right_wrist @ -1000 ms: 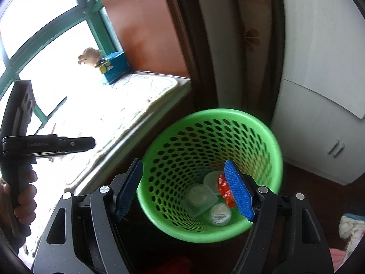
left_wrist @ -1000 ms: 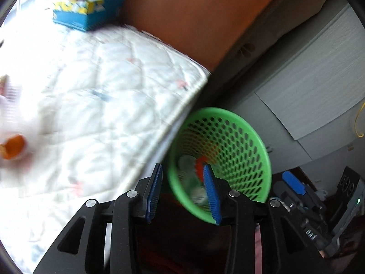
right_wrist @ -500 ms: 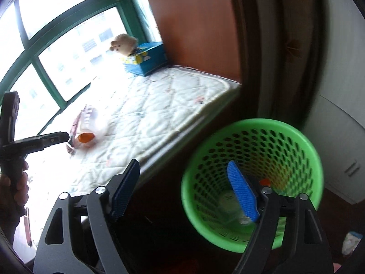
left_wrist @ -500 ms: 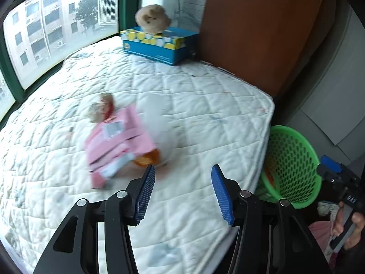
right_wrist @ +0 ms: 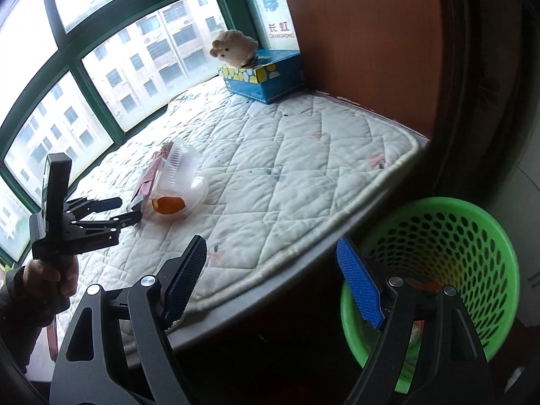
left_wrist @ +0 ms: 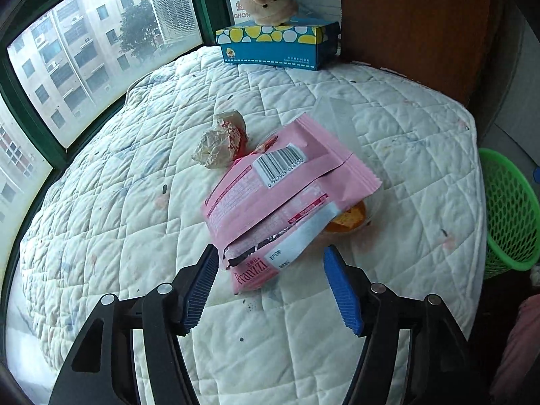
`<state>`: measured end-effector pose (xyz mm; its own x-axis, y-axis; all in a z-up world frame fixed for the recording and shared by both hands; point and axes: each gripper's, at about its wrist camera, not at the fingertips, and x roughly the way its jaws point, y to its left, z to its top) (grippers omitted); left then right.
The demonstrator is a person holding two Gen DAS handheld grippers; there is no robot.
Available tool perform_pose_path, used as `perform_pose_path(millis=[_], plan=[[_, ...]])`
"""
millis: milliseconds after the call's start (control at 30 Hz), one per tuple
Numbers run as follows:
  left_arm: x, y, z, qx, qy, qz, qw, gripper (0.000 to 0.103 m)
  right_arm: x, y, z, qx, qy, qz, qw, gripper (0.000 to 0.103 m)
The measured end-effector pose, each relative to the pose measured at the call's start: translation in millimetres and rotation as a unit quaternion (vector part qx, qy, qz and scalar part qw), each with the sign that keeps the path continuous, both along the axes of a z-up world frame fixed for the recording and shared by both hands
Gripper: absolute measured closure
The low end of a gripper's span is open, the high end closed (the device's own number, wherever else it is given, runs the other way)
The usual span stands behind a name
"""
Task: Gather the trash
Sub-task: 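Move both grippers back over the mattress toward the pink wrapper bag, then grasp the pink wrapper bag with the left gripper while the right gripper grasps the clear container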
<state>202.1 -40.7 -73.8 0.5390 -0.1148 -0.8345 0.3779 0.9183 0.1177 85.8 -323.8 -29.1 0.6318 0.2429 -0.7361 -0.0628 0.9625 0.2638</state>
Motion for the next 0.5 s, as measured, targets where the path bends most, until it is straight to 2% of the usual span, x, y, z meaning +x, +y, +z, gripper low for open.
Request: perform_pose_path(millis=[200,300,500], plan=[[13,-2,-13,0.010,-0.009,-0.005,0.9999,0.041,22,21,-5,0.000,0.014,0.020,1.000,0.024],[19,-1,-15,-0.001,-0.011,-0.007,0.9999,0.052,34,32,-8,0.002,0.021,0.030,0.999,0.024],[19,6,-12,-0.021,-0.016,-0.010,0.9996,0.084,56,56,-12,0.008,0.031,0.057,0.998,0.024]])
